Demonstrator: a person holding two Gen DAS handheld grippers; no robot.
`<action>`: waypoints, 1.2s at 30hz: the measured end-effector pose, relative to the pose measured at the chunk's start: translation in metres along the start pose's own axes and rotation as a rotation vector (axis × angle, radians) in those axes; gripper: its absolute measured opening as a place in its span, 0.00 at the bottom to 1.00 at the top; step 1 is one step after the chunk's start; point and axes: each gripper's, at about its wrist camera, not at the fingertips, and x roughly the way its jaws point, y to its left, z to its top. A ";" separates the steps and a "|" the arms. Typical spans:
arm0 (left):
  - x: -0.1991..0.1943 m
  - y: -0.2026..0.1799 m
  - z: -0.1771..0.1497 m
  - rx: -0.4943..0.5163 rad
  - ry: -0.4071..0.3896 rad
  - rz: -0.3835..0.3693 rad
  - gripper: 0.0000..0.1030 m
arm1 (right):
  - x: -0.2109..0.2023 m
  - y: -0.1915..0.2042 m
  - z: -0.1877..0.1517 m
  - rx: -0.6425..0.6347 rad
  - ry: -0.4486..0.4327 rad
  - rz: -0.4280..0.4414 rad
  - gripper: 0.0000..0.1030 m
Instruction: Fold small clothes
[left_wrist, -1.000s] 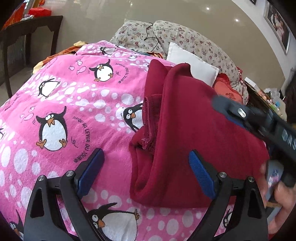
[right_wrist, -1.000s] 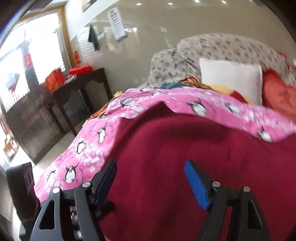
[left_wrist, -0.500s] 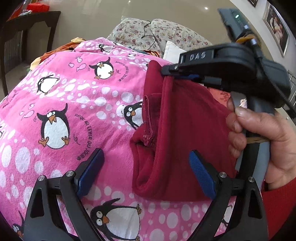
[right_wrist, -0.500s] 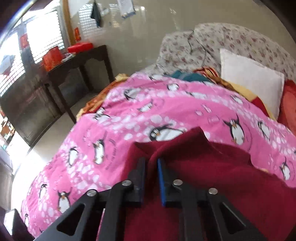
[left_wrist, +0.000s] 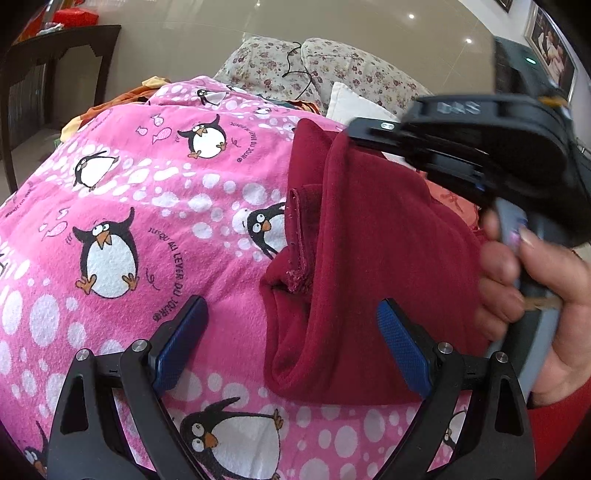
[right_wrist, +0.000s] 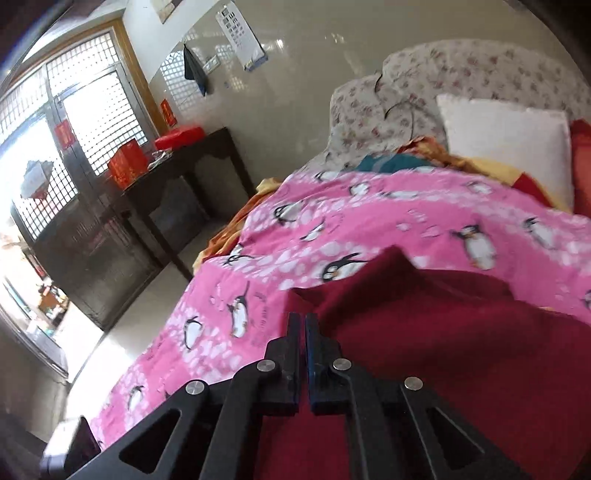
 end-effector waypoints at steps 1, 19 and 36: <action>0.000 -0.001 0.000 0.003 -0.001 0.002 0.90 | -0.002 -0.001 0.000 -0.001 -0.007 -0.007 0.02; 0.000 0.003 0.002 -0.009 -0.003 -0.011 0.90 | 0.028 -0.034 0.012 0.061 0.062 -0.025 0.06; 0.003 0.008 0.005 -0.025 -0.004 -0.034 0.90 | -0.052 -0.028 -0.045 -0.023 -0.010 -0.078 0.42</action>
